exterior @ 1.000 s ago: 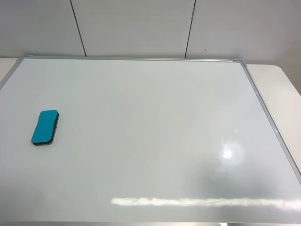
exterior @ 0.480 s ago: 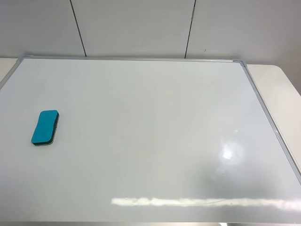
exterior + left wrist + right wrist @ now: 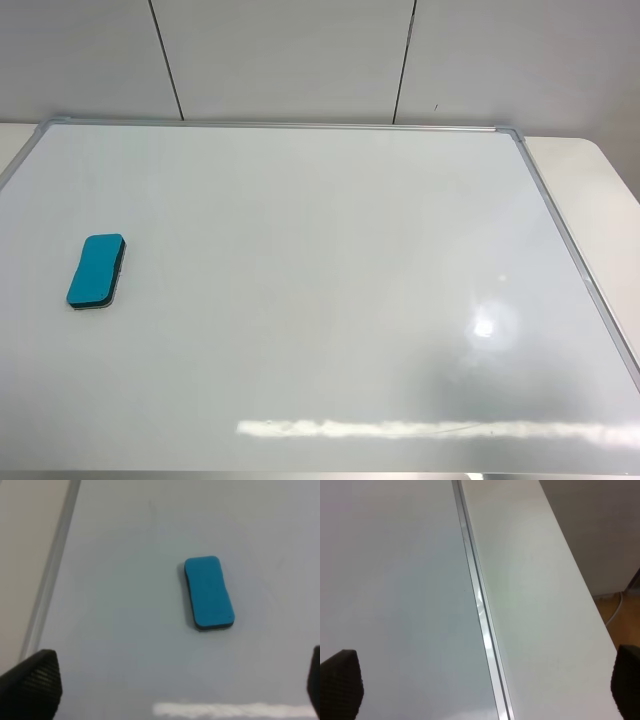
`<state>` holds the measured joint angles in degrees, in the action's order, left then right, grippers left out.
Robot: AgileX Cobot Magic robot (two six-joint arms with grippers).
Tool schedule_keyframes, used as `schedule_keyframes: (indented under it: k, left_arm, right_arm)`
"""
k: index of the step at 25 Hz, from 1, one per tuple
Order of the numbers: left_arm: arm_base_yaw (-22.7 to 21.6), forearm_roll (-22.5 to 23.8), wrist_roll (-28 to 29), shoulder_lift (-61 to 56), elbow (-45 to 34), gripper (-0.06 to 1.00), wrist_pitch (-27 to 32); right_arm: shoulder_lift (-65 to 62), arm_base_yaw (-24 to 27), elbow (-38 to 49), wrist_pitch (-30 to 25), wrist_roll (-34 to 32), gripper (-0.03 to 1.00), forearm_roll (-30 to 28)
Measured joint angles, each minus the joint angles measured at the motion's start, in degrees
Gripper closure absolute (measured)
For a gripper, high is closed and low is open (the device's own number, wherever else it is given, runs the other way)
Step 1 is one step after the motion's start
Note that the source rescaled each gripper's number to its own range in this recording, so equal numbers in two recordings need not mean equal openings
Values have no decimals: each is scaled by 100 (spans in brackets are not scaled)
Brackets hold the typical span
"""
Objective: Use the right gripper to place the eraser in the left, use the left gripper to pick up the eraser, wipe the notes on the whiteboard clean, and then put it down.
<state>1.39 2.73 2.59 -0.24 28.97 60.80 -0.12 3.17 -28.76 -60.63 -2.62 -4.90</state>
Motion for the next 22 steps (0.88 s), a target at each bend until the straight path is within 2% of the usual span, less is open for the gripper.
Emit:
schedule_keyframes:
  k: [22]
  left_arm:
    - [0,-7,0,-8,0,-6,-7]
  right_arm:
    - [0,0,0,0,0,-3,0]
